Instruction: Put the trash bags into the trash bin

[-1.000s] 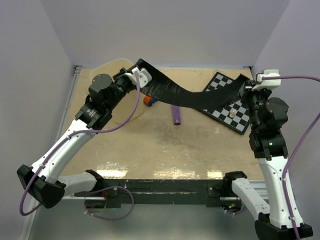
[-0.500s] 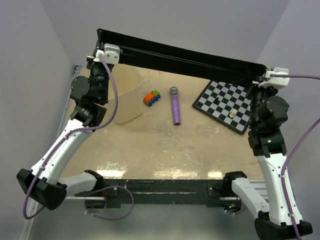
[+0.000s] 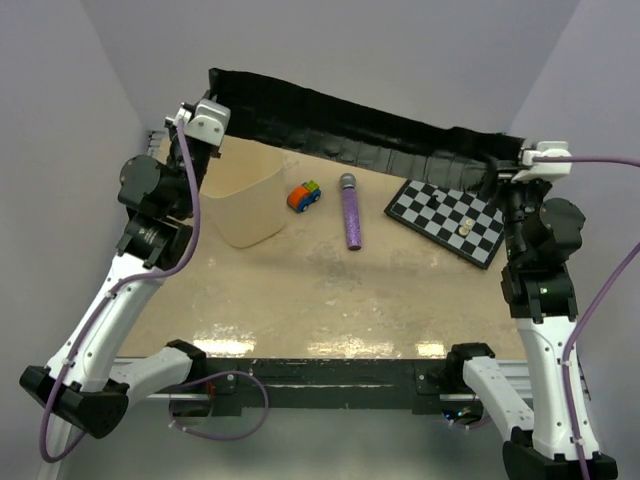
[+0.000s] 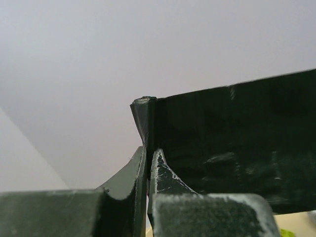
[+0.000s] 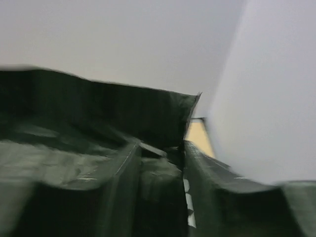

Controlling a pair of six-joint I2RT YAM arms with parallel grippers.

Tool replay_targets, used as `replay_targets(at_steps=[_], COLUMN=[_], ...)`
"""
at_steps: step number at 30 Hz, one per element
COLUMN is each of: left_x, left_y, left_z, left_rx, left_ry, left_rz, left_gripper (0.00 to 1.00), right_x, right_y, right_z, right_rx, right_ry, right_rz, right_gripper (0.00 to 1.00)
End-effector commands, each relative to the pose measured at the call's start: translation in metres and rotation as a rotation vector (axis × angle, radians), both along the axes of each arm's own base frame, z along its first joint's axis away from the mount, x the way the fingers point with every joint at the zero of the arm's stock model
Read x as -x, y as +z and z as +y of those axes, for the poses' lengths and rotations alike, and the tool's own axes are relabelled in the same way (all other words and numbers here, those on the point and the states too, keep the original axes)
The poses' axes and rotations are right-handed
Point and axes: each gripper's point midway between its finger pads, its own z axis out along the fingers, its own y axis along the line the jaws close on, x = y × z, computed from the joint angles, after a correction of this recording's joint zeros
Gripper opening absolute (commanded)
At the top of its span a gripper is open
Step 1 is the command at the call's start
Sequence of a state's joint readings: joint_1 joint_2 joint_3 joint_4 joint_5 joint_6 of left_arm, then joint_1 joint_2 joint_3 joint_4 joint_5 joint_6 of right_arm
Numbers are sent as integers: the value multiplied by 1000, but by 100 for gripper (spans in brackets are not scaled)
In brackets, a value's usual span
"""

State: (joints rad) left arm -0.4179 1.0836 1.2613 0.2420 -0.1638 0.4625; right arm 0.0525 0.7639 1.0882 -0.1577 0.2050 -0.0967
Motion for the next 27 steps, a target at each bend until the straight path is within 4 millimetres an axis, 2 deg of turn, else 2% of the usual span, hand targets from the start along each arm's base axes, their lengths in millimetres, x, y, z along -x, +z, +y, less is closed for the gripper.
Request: replay_targets(at_steps=[1,3,9,12,14,17,19,25,27], left_x=[27,32,44,46,49,53,54,63,66], left_y=[-1,1,4,6,16,29,29,35,39], left_z=[-37,-46,-68,-70,-68,-69,-71,-75,-75], left_rx=[-79,-108,-238,-279,-294,-325,-352,-394,-404], left_ry=[-249,-303,-436,-448,-441,-446,-458,-501,-511], left_rz=[28,49,114,132,112,87,87,93,96], left_gripper=[0,0,0,0,0,0,0,0,0], right_x=[5,6,2,-5,-8,-11,-17,-15,-16], right_y=[7,19,46,56,62,56,54,78,79], right_z=[62,76,143,163,171,190,205,288,309], right_rx=[151,192,213,195,194,204,178,165,135], right_ry=[363,441,847,978,1032,1143,1190,1381,1433], right_rz=[13,-19,-97,-141,-169,-205,-228,-367,-385], right_gripper=[62,68,75,78,79,80,81,84,85])
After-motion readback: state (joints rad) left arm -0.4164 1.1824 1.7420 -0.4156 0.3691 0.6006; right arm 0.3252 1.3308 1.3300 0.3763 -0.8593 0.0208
